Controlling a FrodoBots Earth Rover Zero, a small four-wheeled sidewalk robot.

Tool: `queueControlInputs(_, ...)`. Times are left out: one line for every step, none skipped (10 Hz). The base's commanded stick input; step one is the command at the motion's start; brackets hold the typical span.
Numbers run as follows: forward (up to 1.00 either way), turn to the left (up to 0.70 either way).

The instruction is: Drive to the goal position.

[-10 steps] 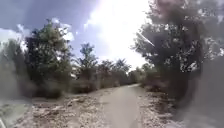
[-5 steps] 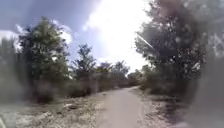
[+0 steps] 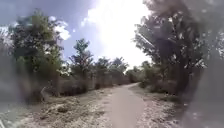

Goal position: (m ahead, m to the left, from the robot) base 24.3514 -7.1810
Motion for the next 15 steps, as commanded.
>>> queueControlInputs(0.7, 0.0)
queueControlInputs(0.7, 0.0)
queueControlInputs(0.7, 0.25)
queueControlInputs(0.7, 0.35)
queueControlInputs(0.7, 0.35)
queueControlInputs(0.7, 0.35)
queueControlInputs(0.7, 0.1)
queueControlInputs(0.7, 0.0)
queueControlInputs(0.7, 0.0)
queueControlInputs(0.7, 0.0)
queueControlInputs(0.7, 0.0)
queueControlInputs(0.7, 0.0)
queueControlInputs(0.7, 0.0)
queueControlInputs(0.7, 0.0)
queueControlInputs(0.7, 0.0)
